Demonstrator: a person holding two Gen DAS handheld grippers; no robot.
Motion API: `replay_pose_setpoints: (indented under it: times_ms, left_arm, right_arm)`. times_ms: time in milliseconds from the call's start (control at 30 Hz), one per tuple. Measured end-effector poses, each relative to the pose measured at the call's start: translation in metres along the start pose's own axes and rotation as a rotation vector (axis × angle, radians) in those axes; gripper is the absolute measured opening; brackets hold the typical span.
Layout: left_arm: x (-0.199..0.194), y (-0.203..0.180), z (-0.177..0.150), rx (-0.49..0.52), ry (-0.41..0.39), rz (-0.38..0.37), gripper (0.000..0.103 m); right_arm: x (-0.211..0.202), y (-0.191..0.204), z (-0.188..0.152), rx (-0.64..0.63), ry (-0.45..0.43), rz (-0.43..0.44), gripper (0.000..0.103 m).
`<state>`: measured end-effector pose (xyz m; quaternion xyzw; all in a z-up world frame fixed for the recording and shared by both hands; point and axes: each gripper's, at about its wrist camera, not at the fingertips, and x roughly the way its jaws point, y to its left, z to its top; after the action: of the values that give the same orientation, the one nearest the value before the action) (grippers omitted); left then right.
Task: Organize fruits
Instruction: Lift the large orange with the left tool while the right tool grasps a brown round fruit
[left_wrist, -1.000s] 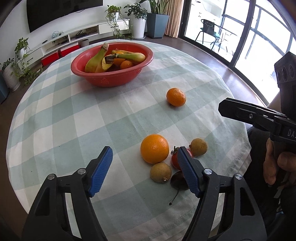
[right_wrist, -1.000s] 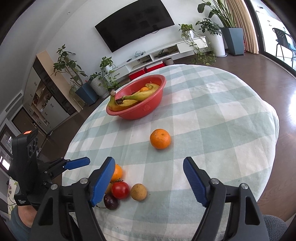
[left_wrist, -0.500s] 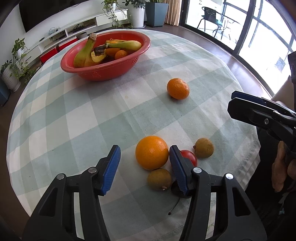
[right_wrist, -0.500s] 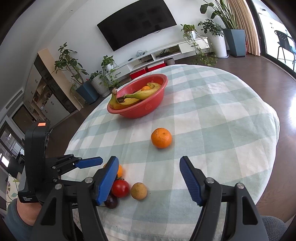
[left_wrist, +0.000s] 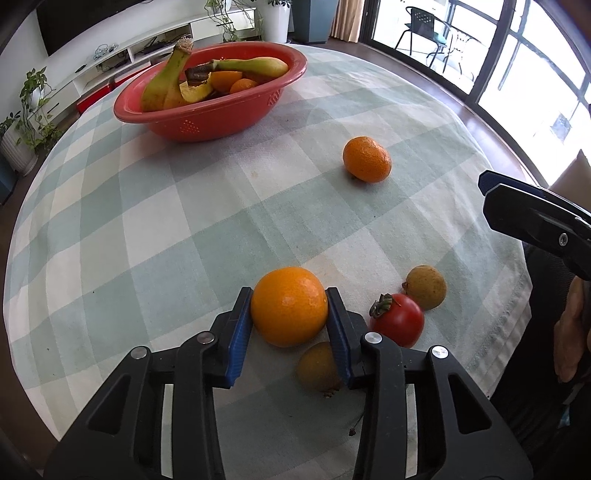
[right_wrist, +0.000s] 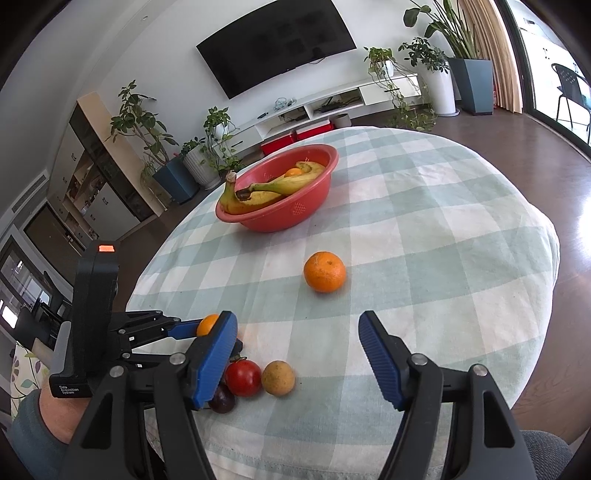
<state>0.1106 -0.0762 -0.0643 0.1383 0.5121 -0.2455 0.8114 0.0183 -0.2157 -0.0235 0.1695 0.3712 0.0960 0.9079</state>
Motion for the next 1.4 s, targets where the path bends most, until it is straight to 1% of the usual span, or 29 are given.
replay_pose_setpoints:
  times_ms: [233,300,367,433,500,533,600,667,800,900,1100,1300,1400]
  left_arm:
    - [-0.005,0.008,-0.005,-0.017,-0.021,-0.011,0.036]
    - [-0.009,0.013,-0.007,-0.03,-0.035,-0.013,0.036]
    - [-0.016,0.02,-0.01,-0.048,-0.053,-0.019,0.036]
    - [-0.025,0.027,-0.015,-0.065,-0.072,-0.02,0.036]
    - [-0.033,0.036,-0.021,-0.086,-0.094,-0.022,0.036]
    - [-0.037,0.04,-0.025,-0.099,-0.103,-0.024,0.036]
    - [-0.043,0.048,-0.032,-0.126,-0.12,-0.031,0.036]
    - [-0.048,0.054,-0.039,-0.144,-0.133,-0.042,0.036]
    - [-0.051,0.057,-0.051,-0.164,-0.15,-0.075,0.036]
    - [-0.047,0.058,-0.058,-0.183,-0.155,-0.104,0.036]
    - [-0.044,0.064,-0.065,-0.209,-0.166,-0.125,0.036]
    - [-0.042,0.064,-0.066,-0.205,-0.169,-0.134,0.036]
    - [-0.041,0.065,-0.066,-0.207,-0.169,-0.136,0.036]
  right_arm:
    - [0.0,0.002,0.0,-0.005,0.008,-0.006,0.071]
    - [0.0,0.001,0.001,0.001,0.022,-0.003,0.071]
    - [0.001,0.002,0.001,-0.009,0.054,-0.008,0.071]
    - [0.003,0.006,0.0,-0.047,0.092,-0.039,0.069]
    - [0.007,0.012,-0.003,-0.108,0.148,-0.062,0.068]
    - [0.009,0.016,-0.005,-0.144,0.168,-0.077,0.064]
    - [0.013,0.026,-0.01,-0.222,0.211,-0.101,0.062]
    - [0.019,0.033,-0.016,-0.282,0.254,-0.11,0.055]
    - [0.032,0.043,-0.024,-0.348,0.317,-0.121,0.051]
    - [0.038,0.048,-0.027,-0.386,0.338,-0.132,0.051]
    - [0.051,0.05,-0.028,-0.418,0.37,-0.165,0.05]
    - [0.061,0.054,-0.028,-0.453,0.378,-0.163,0.049]
    - [0.064,0.056,-0.025,-0.466,0.378,-0.156,0.046]
